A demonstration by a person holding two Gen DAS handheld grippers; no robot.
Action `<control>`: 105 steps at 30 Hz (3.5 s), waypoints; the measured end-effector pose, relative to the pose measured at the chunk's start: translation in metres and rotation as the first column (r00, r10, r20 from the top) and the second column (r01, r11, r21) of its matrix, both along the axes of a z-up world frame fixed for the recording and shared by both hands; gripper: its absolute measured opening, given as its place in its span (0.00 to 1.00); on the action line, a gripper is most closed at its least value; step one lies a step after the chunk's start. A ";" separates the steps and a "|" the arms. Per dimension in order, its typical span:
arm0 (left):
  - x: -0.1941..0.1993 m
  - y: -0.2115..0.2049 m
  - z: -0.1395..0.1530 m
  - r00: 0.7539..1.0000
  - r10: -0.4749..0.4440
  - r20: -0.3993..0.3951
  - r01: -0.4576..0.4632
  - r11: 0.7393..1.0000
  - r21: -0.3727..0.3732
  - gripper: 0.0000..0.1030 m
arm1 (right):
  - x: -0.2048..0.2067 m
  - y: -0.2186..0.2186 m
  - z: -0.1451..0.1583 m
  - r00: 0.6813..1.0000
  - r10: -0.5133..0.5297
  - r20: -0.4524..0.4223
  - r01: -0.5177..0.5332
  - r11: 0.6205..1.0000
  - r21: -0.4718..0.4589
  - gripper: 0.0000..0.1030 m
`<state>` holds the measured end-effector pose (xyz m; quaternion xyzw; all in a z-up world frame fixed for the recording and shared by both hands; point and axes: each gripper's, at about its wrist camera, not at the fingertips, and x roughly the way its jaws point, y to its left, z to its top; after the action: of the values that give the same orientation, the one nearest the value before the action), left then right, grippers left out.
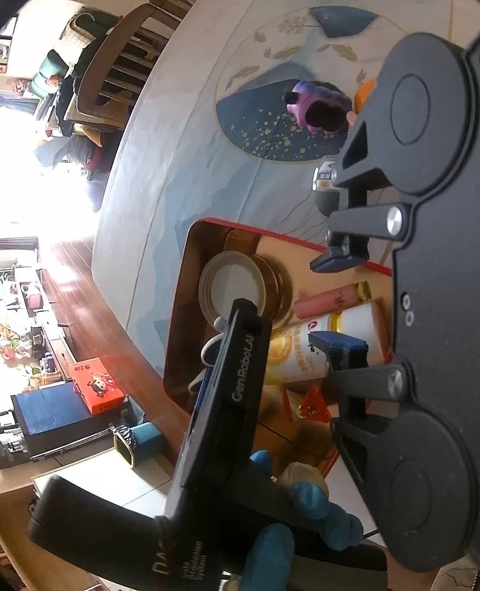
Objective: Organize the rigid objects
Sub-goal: 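Carry the sunglasses and marker into the red tin and open both grippers, then withdraw both grippers from the red tin back over the table, then grasp the purple toy figure with the left gripper while the right gripper grasps the orange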
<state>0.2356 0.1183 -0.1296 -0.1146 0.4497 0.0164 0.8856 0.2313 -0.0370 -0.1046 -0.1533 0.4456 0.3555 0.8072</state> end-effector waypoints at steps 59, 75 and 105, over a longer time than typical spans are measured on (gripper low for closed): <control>0.000 -0.164 0.053 0.994 0.046 0.103 -0.054 0.996 0.075 0.83 | 0.021 -0.195 0.007 0.998 -0.002 0.068 -0.005 0.994 0.105 0.96; 0.084 -0.190 0.002 0.996 -0.025 -0.087 0.029 0.999 0.036 0.83 | 0.063 -0.177 -0.033 0.997 0.083 0.001 -0.083 0.991 0.105 0.80; 0.107 -0.199 -0.031 0.986 -0.065 -0.152 0.071 0.997 0.035 0.49 | 0.088 -0.166 -0.057 0.993 0.087 -0.079 -0.077 0.989 0.128 0.51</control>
<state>0.3431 -0.0805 -0.1604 -0.0798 0.5188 0.0035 0.8512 0.3189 -0.2030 -0.1616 -0.1057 0.4493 0.4218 0.7804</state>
